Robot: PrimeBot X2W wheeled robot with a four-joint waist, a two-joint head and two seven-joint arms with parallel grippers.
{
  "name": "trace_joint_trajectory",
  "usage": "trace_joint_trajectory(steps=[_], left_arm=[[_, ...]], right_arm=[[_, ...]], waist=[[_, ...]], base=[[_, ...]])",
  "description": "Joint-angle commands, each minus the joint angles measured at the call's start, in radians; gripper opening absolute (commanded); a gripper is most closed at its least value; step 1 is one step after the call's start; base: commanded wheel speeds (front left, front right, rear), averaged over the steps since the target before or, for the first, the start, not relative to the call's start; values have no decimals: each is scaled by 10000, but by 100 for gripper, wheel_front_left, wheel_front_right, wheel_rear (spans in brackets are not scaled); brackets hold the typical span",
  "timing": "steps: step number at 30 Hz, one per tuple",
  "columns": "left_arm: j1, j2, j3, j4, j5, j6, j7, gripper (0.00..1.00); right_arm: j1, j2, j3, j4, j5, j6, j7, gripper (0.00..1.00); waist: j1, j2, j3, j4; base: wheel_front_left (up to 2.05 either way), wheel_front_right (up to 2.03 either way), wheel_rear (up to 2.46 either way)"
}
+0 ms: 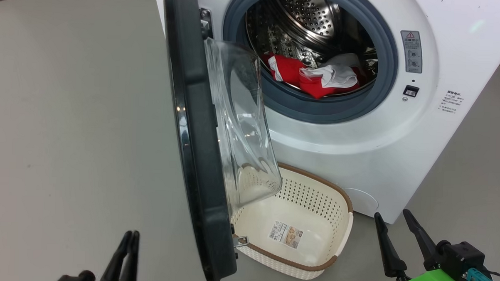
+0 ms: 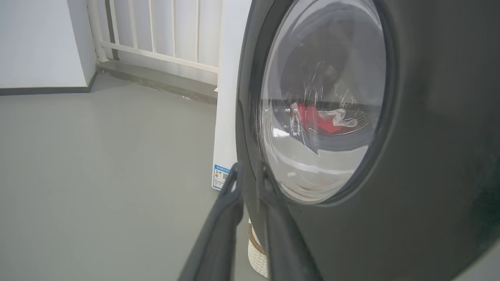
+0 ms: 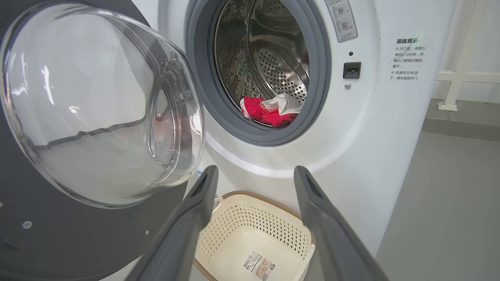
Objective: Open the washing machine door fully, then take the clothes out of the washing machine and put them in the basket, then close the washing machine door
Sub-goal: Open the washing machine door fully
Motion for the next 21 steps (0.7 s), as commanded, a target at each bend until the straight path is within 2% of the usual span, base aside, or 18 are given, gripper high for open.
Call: trace_joint_trajectory(steps=[1,6,11,16,21], left_arm=[[-284,81,410,-400,-155,28,-124,0],[-592,81,832,-1402,-508,112,-124,0],[-1019,81,1089,-3239,-886,175,-124,0],[-1081,81,247,-4735,-971,138,-124,0],[-909,81,-1139,-5224,-832,10,-124,0]], right_arm=[[-136,-34,227,-284,-123,75,-122,100],[-152,-22,201,-316,-162,75,-122,100],[-184,-18,203,-352,-182,75,-122,100],[-240,-26,218,-359,-176,75,-122,100],[-291,-38,204,-392,-199,75,-122,100]], waist=[[0,0,3,8],[0,0,32,36],[0,0,62,41],[0,0,98,2],[0,0,164,-37]], base=[[0,0,0],[0,0,0],[0,0,0],[0,0,0],[0,0,0]])
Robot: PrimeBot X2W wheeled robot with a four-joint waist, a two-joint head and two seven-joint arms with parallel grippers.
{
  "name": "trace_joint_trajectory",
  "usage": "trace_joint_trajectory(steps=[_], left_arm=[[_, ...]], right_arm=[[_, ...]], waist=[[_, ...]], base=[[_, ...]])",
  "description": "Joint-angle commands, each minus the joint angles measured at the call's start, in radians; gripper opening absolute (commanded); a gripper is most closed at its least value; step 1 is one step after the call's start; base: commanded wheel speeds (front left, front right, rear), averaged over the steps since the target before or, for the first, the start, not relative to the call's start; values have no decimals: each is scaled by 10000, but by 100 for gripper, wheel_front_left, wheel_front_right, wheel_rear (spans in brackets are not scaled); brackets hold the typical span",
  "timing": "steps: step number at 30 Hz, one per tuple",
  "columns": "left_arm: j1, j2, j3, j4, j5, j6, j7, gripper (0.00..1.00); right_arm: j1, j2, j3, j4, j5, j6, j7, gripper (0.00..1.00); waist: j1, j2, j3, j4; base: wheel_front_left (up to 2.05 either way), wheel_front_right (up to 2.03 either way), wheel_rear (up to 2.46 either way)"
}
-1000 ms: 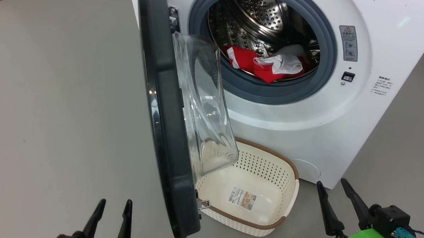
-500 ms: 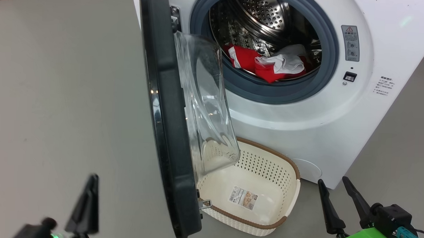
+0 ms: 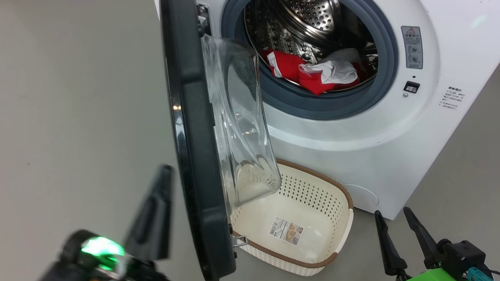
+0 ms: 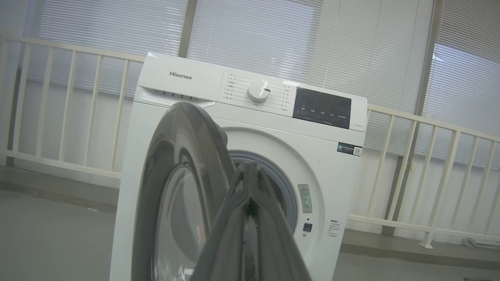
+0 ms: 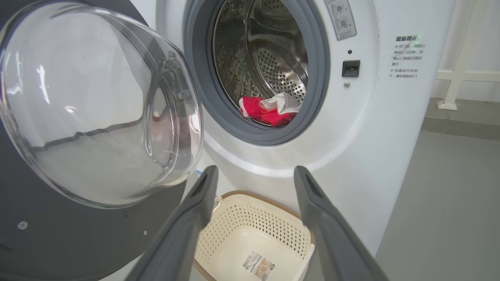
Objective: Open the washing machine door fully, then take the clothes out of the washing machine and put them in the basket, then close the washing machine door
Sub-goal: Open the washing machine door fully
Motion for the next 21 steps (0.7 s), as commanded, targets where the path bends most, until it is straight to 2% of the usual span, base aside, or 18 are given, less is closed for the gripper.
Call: trace_joint_trajectory(steps=[1,5,9,16,21], left_arm=[[-129,72,-170,-216,191,-87,-40,0],[28,72,-1564,376,244,-164,-40,0],[57,72,-2345,1437,-31,-192,-40,0],[-146,72,-2578,3086,-635,-207,-40,0],[-242,72,-2525,3719,-1075,-172,-40,0]], right_arm=[[-292,-60,225,-285,-121,77,-120,100],[-345,-81,211,-279,-120,77,-120,100],[-389,-76,226,-286,-136,77,-120,100],[-439,-64,290,-310,-133,77,-120,100],[-434,-62,294,-312,-129,77,-120,100]], waist=[[0,0,36,-6],[0,0,116,-12],[0,0,165,-16],[0,0,197,-37],[0,0,181,-33]], base=[[0,0,0],[0,0,0],[0,0,0],[0,0,0],[0,0,0]])
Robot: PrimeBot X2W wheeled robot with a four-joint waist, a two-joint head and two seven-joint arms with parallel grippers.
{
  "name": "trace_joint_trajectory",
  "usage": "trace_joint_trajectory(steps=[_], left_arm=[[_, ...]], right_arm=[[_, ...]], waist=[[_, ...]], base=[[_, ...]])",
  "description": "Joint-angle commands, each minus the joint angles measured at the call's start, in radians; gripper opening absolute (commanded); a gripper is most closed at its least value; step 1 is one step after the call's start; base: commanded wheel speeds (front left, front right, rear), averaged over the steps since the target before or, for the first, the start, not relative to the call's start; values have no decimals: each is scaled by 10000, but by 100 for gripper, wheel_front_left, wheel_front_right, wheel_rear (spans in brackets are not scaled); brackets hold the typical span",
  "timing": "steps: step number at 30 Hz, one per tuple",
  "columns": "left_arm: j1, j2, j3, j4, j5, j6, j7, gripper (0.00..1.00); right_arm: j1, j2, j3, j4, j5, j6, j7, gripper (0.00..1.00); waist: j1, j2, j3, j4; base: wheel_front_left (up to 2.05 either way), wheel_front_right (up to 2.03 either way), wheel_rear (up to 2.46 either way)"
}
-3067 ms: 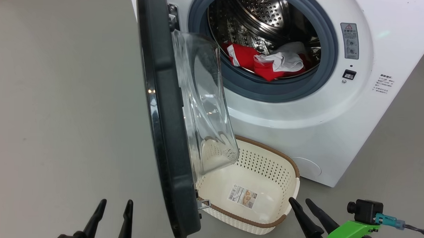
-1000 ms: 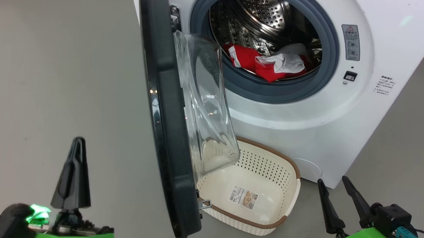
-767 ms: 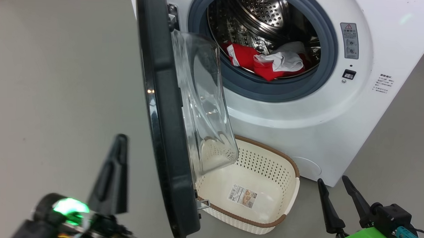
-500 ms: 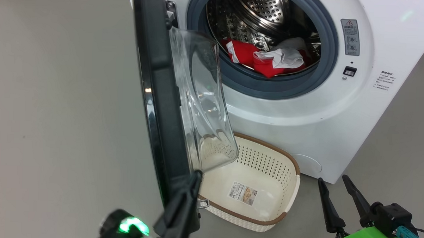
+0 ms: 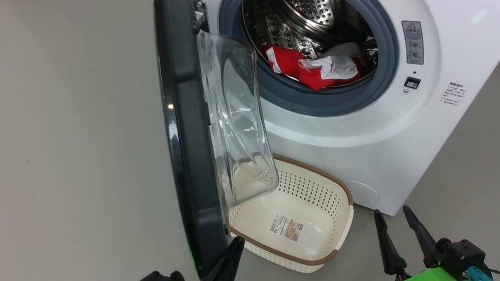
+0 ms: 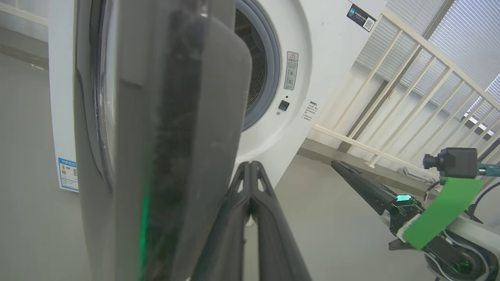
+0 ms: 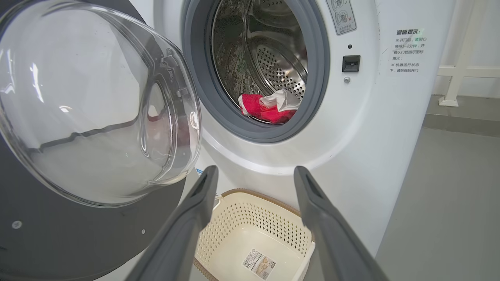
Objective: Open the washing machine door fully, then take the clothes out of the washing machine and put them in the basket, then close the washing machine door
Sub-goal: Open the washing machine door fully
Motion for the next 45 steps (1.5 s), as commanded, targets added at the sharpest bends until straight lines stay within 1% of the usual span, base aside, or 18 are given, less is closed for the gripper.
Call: trace_joint_trajectory(steps=[1,4,7,14,19,26,34,37,38,41,42,45], left_arm=[[-359,16,349,-131,-163,31,-51,0],[-393,16,543,45,-522,172,-51,0],[-393,16,808,84,-618,341,-51,0],[-147,16,1487,-38,-404,631,-51,0],[94,16,2300,-268,-185,781,-51,0],[227,16,3340,-322,4,818,-51,0],[-18,16,4582,-258,63,843,-51,0],[-90,16,4858,-235,148,845,-51,0],[-171,29,5142,-172,228,821,-51,0],[-309,58,5573,-52,284,754,-51,0],[-309,58,5573,-52,284,754,-51,0],[-480,133,5975,132,332,663,-51,0]], right_arm=[[-394,-54,272,-276,-123,75,-120,100],[-353,-42,269,-294,-118,75,-120,100],[-314,-22,261,-312,-115,75,-120,100],[-269,5,271,-374,-112,75,-120,100],[-253,7,269,-421,-125,75,-120,100],[-272,13,340,-436,-120,75,-120,100],[-340,-14,312,-482,-96,75,-120,100],[-346,-18,303,-480,-96,75,-120,100],[-359,-18,297,-478,-102,75,-120,100],[-390,-17,301,-482,-108,75,-120,100],[-390,-17,301,-482,-108,75,-120,100],[-430,-20,302,-504,-126,75,-120,100]], waist=[[0,0,-14,4],[0,0,-60,24],[0,0,-106,65],[0,0,-149,246],[0,0,-136,409],[0,0,-94,469],[0,0,15,423],[0,0,42,407],[0,0,70,386],[0,0,123,352],[0,0,123,352],[0,0,191,326]], base=[[0,0,0],[0,0,0],[0,0,0],[0,0,0],[0,0,0],[0,0,0],[0,0,0],[0,0,0],[0,0,0],[0,0,0],[0,0,0],[0,0,0]])
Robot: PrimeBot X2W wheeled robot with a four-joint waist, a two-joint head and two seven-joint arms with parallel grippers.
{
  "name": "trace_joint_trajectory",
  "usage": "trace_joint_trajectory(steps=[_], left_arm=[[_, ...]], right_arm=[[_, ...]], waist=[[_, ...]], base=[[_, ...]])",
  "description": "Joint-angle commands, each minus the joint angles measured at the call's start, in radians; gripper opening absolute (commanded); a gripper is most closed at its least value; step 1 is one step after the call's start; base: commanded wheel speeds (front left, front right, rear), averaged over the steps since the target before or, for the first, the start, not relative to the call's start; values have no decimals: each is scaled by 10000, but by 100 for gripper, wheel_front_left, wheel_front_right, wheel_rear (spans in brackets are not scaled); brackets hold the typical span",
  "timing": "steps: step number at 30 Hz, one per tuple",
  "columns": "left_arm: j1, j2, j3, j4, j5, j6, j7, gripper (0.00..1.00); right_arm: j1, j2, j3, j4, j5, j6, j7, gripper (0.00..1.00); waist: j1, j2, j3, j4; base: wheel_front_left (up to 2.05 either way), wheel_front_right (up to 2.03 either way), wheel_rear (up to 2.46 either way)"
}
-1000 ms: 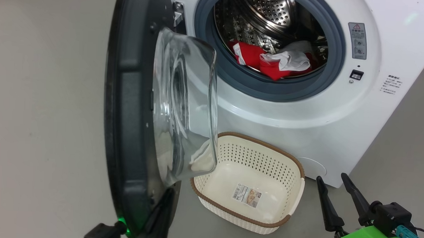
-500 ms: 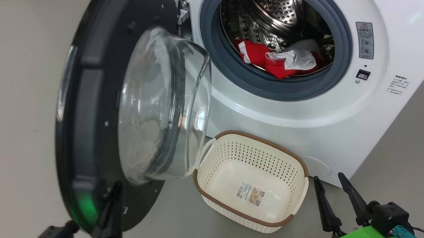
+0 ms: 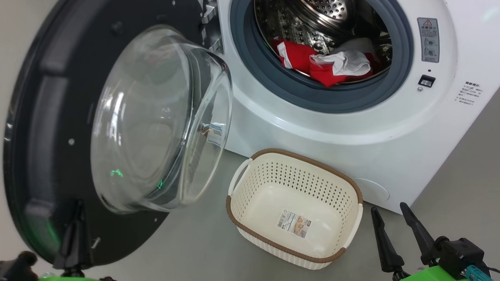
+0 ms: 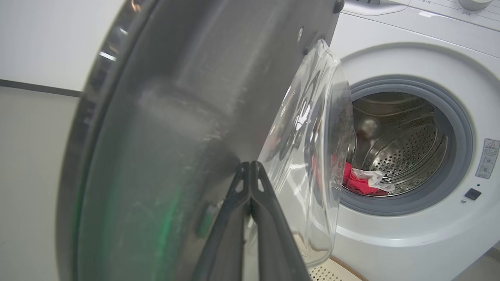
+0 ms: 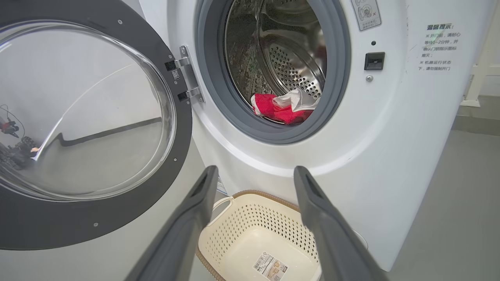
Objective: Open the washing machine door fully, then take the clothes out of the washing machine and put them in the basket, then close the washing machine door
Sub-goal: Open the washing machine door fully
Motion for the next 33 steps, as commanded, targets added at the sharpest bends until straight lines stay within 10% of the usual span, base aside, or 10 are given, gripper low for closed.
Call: trace_joint_trajectory(steps=[1,33], left_arm=[[-478,257,665,-120,89,21,-63,0],[-3257,1286,4181,2941,861,-667,-63,0]], right_arm=[[-446,-66,211,-295,-138,77,-120,100],[-937,-390,231,-416,-241,77,-120,100]], waist=[[0,0,60,-21],[0,0,977,-463]], base=[[0,0,0],[0,0,0]])
